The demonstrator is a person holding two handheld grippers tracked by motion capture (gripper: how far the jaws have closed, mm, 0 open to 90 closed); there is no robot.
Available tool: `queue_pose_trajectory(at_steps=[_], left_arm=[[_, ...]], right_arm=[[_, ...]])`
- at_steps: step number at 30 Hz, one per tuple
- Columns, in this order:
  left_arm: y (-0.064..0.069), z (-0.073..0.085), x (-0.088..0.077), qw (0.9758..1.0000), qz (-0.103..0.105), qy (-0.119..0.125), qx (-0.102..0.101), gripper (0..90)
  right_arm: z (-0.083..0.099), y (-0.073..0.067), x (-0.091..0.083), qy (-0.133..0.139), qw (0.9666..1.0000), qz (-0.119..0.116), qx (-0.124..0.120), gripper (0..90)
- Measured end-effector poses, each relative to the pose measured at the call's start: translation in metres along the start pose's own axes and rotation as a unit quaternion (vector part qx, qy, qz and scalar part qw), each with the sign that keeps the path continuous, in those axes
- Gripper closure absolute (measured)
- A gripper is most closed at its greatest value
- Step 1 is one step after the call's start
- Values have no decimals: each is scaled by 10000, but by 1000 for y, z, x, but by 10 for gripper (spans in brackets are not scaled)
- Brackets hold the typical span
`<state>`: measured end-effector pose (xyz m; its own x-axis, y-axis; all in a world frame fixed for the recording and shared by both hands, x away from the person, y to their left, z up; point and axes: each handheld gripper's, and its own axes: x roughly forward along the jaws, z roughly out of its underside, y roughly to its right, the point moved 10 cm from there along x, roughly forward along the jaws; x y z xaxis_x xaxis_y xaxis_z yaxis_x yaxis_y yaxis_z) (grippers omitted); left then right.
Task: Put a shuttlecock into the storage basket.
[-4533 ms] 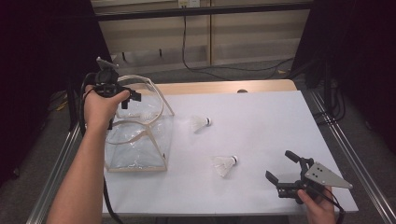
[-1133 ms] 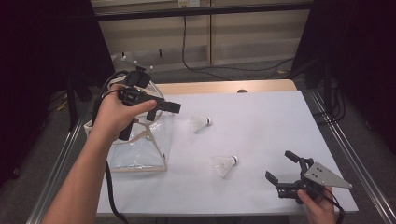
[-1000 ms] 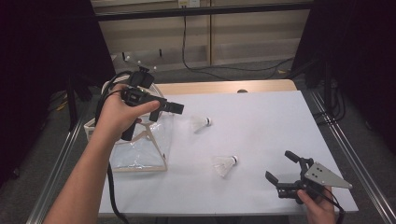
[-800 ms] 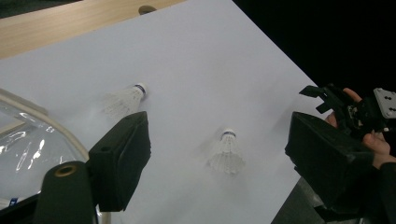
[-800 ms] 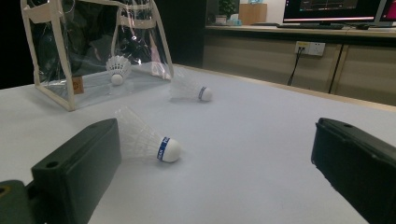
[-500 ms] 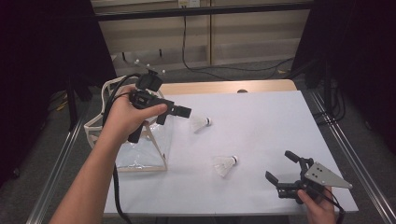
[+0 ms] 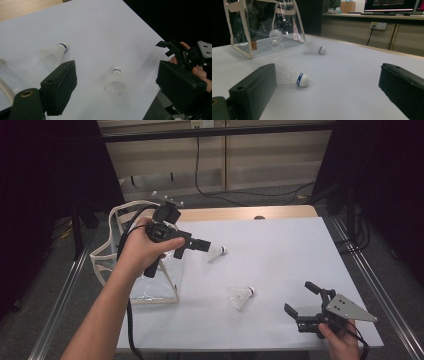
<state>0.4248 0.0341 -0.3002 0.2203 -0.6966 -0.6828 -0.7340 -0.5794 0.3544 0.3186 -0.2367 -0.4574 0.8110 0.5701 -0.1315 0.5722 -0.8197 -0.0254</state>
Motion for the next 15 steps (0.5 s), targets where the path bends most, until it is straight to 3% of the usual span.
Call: queue_pose_trajectory(at_steps=[10, 15], left_arm=[[4, 7, 14, 9999, 38, -63, 102, 143], [6, 9, 21, 9999, 115, -61, 23, 134]], right_arm=[[0, 0, 0, 6, 10000, 5, 8, 11], [0, 0, 0, 1, 10000, -4, 7, 11]])
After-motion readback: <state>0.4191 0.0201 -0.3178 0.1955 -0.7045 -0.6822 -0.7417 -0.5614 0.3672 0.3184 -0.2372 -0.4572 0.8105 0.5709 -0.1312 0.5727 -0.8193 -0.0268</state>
